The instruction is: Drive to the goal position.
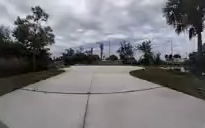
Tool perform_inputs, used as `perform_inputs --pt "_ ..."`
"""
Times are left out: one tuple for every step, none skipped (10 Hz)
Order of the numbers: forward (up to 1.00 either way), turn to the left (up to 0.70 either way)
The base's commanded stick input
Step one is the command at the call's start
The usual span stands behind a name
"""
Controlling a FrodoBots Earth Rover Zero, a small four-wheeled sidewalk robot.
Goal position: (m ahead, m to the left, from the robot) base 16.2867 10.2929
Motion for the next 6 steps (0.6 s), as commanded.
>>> perform_inputs --pt "0.85 0.34" --pt "0.85 0.34" --pt "0.85 0.16" --pt "0.85 0.0" --pt "0.85 0.0" --pt "0.85 0.0"
